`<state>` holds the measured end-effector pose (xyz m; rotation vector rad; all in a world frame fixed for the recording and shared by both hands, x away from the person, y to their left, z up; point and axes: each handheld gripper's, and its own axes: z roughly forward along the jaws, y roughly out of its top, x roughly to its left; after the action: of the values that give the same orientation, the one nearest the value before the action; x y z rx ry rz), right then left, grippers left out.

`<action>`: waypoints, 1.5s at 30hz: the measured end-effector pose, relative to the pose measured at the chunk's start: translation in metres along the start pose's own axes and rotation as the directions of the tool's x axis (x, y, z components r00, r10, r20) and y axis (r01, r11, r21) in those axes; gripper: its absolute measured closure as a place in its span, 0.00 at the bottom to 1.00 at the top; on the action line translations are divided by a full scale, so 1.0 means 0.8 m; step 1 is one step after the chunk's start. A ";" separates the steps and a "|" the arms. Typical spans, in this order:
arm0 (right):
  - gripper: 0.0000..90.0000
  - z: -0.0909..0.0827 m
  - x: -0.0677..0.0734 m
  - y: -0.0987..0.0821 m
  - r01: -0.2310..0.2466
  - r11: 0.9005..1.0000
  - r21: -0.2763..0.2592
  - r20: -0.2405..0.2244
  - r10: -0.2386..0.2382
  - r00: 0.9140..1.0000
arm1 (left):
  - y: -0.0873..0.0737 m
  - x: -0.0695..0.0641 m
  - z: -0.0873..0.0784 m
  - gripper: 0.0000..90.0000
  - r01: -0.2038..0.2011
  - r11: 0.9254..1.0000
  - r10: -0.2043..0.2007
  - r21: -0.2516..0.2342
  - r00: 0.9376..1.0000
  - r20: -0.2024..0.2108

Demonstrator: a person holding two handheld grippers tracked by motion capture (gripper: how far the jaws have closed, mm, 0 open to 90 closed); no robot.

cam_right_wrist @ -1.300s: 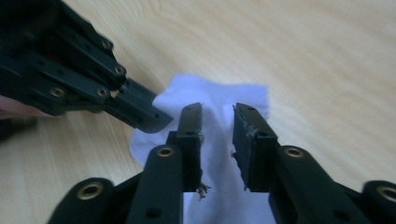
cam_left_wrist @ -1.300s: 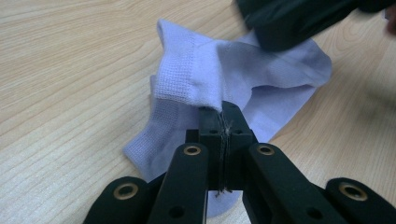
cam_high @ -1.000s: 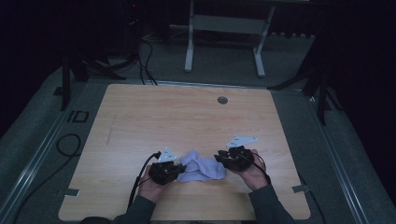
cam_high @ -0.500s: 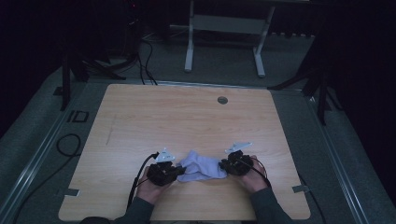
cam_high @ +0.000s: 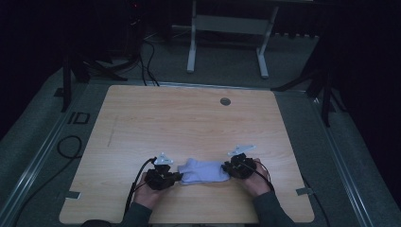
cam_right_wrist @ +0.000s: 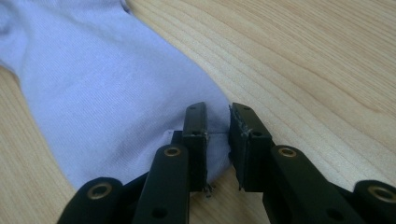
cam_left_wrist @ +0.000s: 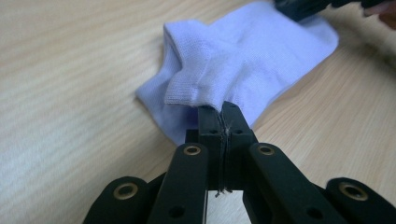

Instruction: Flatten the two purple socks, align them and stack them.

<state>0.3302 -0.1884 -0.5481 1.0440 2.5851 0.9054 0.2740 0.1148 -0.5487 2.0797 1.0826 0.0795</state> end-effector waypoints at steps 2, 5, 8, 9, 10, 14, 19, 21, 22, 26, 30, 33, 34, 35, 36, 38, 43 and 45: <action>0.85 0.000 0.000 -0.001 -0.003 1.000 -0.006 0.000 0.003 1.000 | -0.002 0.000 0.001 0.99 0.000 1.000 0.000 0.010 1.000 -0.002; 0.84 0.000 0.000 -0.002 -0.007 1.000 -0.010 0.003 0.007 1.000 | -0.003 -0.002 0.003 0.99 -0.008 1.000 0.008 0.028 1.000 -0.012; 0.83 0.000 0.002 -0.003 -0.006 1.000 -0.016 0.014 0.006 1.000 | -0.005 -0.003 0.006 0.99 -0.024 0.999 0.026 0.048 0.999 -0.040; 0.83 0.000 0.002 -0.003 -0.007 1.000 -0.018 0.017 0.007 1.000 | -0.005 -0.004 0.007 0.99 -0.031 0.998 0.034 0.054 0.998 -0.055; 0.82 0.000 0.003 -0.004 -0.009 1.000 -0.020 0.023 0.009 1.000 | -0.005 -0.005 0.008 0.99 -0.035 0.998 0.038 0.056 0.997 -0.062; 0.82 -0.001 0.005 -0.007 -0.015 0.999 -0.036 0.032 0.016 0.999 | -0.004 -0.006 0.009 0.98 -0.053 0.997 0.057 0.050 0.994 -0.095; 0.80 -0.003 0.007 -0.011 -0.012 0.999 -0.044 0.052 0.014 0.999 | -0.002 -0.002 0.010 0.94 -0.038 0.999 0.042 0.036 0.991 -0.130; 0.79 -0.004 0.007 -0.014 -0.022 0.998 -0.053 0.063 0.026 0.998 | -0.002 0.002 0.009 0.91 -0.005 1.000 0.008 0.026 0.992 -0.124; 0.79 -0.005 0.007 -0.016 -0.027 0.998 -0.057 0.063 0.031 0.998 | -0.002 0.004 0.009 0.91 0.002 1.000 0.000 0.022 0.992 -0.122; 0.74 -0.006 0.003 -0.018 -0.044 0.997 -0.061 0.060 0.048 0.997 | -0.001 0.008 0.009 0.88 0.015 1.000 -0.013 0.010 0.992 -0.128; 0.71 -0.006 -0.002 -0.020 -0.062 0.996 -0.070 0.051 0.066 0.997 | -0.001 0.008 0.009 0.84 0.013 1.000 -0.013 0.005 0.992 -0.129; 0.65 -0.009 -0.012 -0.023 -0.103 0.991 -0.085 0.052 0.108 0.993 | 0.000 0.009 0.008 0.79 0.016 1.000 -0.017 -0.013 0.992 -0.128; 0.65 -0.011 -0.015 -0.023 -0.120 0.988 -0.100 0.051 0.126 0.991 | 0.000 0.009 0.007 0.78 0.018 1.000 -0.020 -0.016 0.991 -0.131; 0.63 -0.014 -0.019 -0.024 -0.134 0.984 -0.118 0.054 0.141 0.989 | 0.000 0.010 0.007 0.77 0.022 1.000 -0.024 -0.018 0.991 -0.134; 0.63 -0.017 -0.022 -0.025 -0.154 0.979 -0.137 0.055 0.163 0.985 | 0.000 0.012 0.006 0.77 0.028 0.999 -0.031 -0.022 0.991 -0.134; 0.62 -0.026 -0.029 -0.026 -0.197 0.963 -0.183 0.042 0.208 0.977 | -0.001 0.014 0.005 0.75 0.037 0.999 -0.040 -0.025 0.990 -0.138; 0.62 -0.038 -0.038 -0.032 -0.227 0.951 -0.211 0.046 0.241 0.969 | 0.000 0.018 0.004 0.73 0.050 0.998 -0.054 -0.033 0.986 -0.158; 0.61 -0.038 -0.040 -0.034 -0.231 0.952 -0.201 0.047 0.245 0.968 | 0.000 0.019 0.003 0.72 0.044 0.999 -0.049 -0.030 0.985 -0.167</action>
<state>0.3263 -0.2394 -0.5417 1.3242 2.2907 1.1271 0.2846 0.1241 -0.5548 2.0517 1.2238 0.2491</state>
